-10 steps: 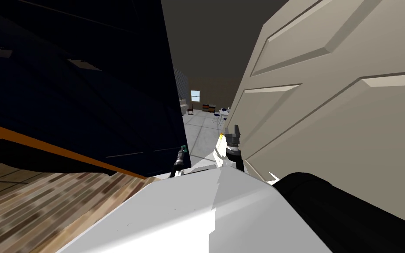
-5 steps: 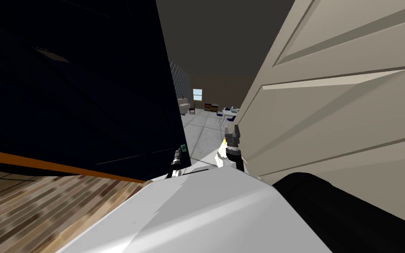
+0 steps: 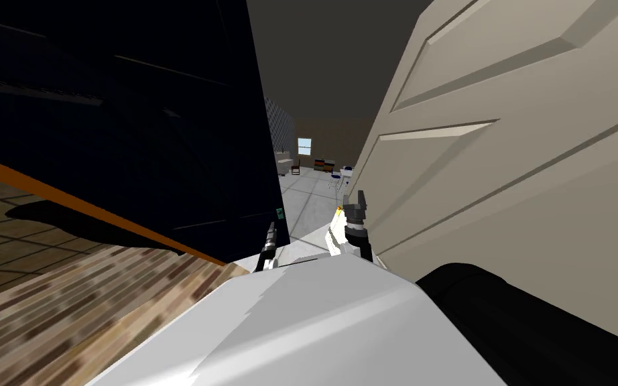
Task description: Push the door open
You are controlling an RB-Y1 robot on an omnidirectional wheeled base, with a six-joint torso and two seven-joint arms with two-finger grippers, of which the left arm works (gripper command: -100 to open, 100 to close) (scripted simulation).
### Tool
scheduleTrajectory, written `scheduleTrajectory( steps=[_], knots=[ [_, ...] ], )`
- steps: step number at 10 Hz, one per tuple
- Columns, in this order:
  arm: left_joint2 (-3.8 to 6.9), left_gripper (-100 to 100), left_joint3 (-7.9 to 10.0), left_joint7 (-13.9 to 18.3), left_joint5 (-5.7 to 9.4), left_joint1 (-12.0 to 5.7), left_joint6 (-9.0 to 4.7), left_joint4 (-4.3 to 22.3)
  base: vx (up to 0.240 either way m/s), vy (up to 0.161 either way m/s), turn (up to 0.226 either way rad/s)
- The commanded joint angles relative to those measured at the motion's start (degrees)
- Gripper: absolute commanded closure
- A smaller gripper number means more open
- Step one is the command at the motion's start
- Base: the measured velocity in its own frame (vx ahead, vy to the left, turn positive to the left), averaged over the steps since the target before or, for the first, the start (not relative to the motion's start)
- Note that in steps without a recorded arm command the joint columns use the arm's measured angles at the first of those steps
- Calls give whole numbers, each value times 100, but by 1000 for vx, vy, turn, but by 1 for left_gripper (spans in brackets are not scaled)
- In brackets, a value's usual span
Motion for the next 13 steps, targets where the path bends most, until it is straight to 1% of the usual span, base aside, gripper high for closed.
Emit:
scheduleTrajectory(
  steps=[1, 2, 3, 5, 7, 9, 12, 13],
  knots=[
    [-123, -100, 29, -23, 59, 37, 27, -69, -225, -129, 87],
    [-72, -100, 16, -14, 35, 30, 15, -50, -109, -63, 21],
    [-28, -100, 27, -15, 47, 38, -12, -41, 68, -21, -43],
    [3, -100, 35, -14, 54, 40, -40, -27, 158, 1, -16],
    [30, -100, 48, -11, 65, 42, -86, -4, 245, 30, -32],
    [29, -100, 65, -8, 80, 45, -146, 25, 214, -3, -33],
    [-20, -100, 83, -4, 95, 48, -208, 56, 208, 2, -31],
    [-7, -100, 79, -9, 91, 55, -186, 35, 90, -1, 6]
  ],
)
